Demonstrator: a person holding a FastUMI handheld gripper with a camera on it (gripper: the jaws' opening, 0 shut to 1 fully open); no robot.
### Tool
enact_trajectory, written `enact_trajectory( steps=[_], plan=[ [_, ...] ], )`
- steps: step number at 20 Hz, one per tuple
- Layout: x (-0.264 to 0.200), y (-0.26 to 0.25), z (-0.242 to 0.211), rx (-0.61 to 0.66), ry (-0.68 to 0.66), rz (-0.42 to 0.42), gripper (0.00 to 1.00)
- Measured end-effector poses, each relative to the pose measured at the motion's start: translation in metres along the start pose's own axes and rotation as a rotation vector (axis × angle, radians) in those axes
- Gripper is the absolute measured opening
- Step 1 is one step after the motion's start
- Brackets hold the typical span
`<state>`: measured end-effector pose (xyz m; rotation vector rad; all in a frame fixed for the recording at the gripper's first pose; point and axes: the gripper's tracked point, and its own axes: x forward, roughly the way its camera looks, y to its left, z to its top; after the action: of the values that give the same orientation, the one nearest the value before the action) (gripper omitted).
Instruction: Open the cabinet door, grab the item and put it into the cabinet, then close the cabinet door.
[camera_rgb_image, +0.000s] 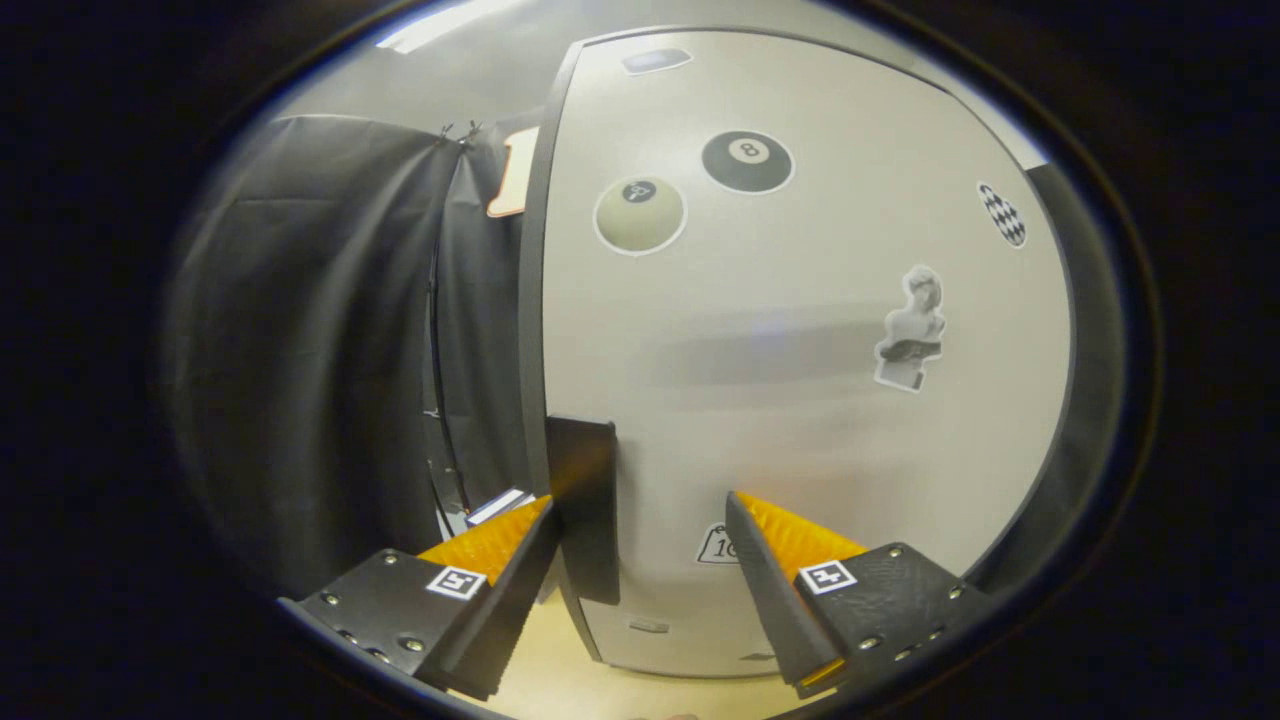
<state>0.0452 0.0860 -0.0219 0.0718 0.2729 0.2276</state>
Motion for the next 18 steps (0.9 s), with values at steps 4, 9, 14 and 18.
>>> enact_trajectory(
  steps=[4,9,14,18],
  plan=[
    [-0.001,0.002,0.001,-0.017,-0.002,0.010,0.98],
    [-0.018,-0.007,0.021,-0.019,-0.015,0.004,0.98],
    [-0.076,-0.069,0.052,-0.004,-0.080,-0.078,0.98],
    [-0.115,-0.135,0.066,0.006,-0.119,-0.180,0.98]
  ],
)
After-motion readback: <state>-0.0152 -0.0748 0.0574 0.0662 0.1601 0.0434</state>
